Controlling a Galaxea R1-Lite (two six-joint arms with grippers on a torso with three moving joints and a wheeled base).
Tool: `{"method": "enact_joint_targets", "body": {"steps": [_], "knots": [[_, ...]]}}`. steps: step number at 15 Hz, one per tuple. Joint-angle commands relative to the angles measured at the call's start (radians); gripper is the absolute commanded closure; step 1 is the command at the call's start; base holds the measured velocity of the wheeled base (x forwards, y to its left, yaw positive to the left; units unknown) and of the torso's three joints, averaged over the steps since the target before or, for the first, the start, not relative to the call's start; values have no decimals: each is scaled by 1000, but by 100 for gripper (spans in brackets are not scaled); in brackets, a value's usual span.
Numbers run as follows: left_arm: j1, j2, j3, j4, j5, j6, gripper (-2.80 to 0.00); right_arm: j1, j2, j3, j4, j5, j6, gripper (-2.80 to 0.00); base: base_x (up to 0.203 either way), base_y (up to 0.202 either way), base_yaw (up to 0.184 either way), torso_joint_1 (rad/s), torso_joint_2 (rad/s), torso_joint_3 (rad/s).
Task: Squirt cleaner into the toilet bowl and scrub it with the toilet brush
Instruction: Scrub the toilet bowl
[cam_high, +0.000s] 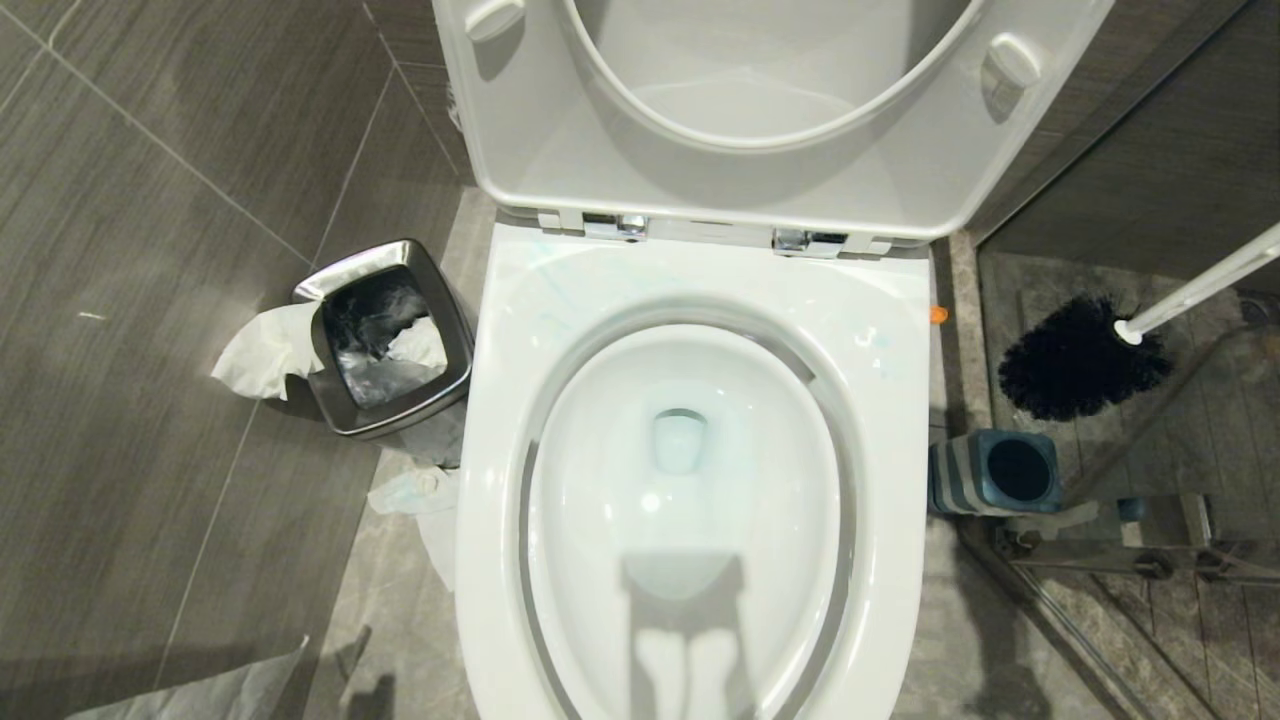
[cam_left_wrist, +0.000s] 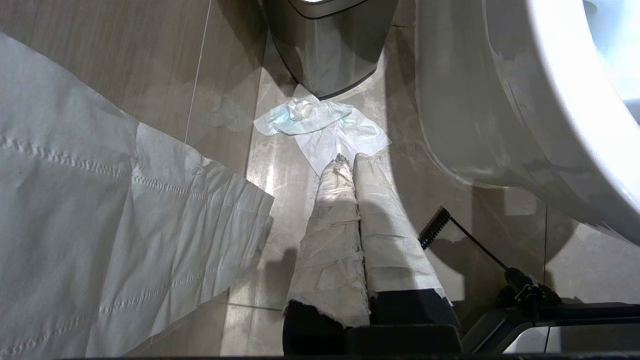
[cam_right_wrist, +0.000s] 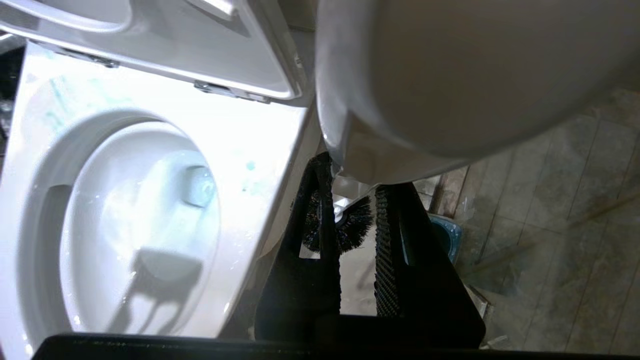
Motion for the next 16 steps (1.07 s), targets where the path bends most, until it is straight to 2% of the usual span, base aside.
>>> {"method": "enact_joint_targets", "body": {"steps": [1, 10, 16], "knots": [[0, 1, 3, 0, 0, 0, 0, 5, 0, -58, 35, 1, 0, 0, 0, 0, 0, 0, 0, 0], [0, 1, 3, 0, 0, 5, 0, 6, -1, -121, 52, 0, 0, 0, 0, 0, 0, 0, 0, 0], [0, 1, 3, 0, -2, 2, 0, 17, -9, -161, 122, 17, 4, 0, 0, 0, 0, 2, -1, 36]]}}
